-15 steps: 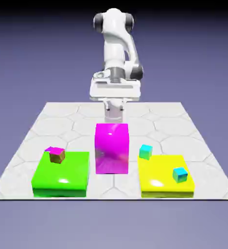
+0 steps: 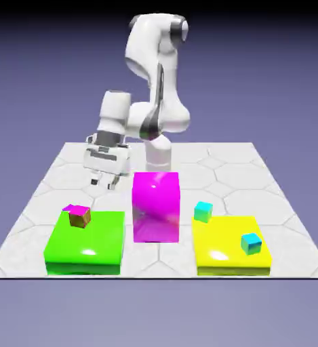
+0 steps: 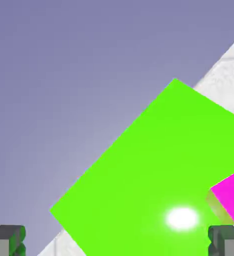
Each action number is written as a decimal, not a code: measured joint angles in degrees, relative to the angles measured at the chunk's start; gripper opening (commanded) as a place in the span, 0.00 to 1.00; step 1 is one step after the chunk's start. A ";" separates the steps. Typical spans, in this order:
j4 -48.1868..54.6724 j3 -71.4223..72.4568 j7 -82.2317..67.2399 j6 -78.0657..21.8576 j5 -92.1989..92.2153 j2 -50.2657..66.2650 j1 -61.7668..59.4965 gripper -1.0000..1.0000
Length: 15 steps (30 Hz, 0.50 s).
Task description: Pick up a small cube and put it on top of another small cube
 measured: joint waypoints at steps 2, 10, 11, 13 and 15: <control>0.35 -0.45 4.98 -0.63 -0.70 2.44 -3.04 0.50; 1.75 -2.23 24.92 -3.14 -3.52 12.20 -15.65 0.50; 1.92 -2.46 27.41 -3.46 -3.88 13.42 -17.12 0.50; 2.27 -2.91 32.39 -4.09 -4.58 15.86 -20.33 0.50; 2.62 -3.35 37.38 -4.72 -5.29 18.30 -22.97 0.50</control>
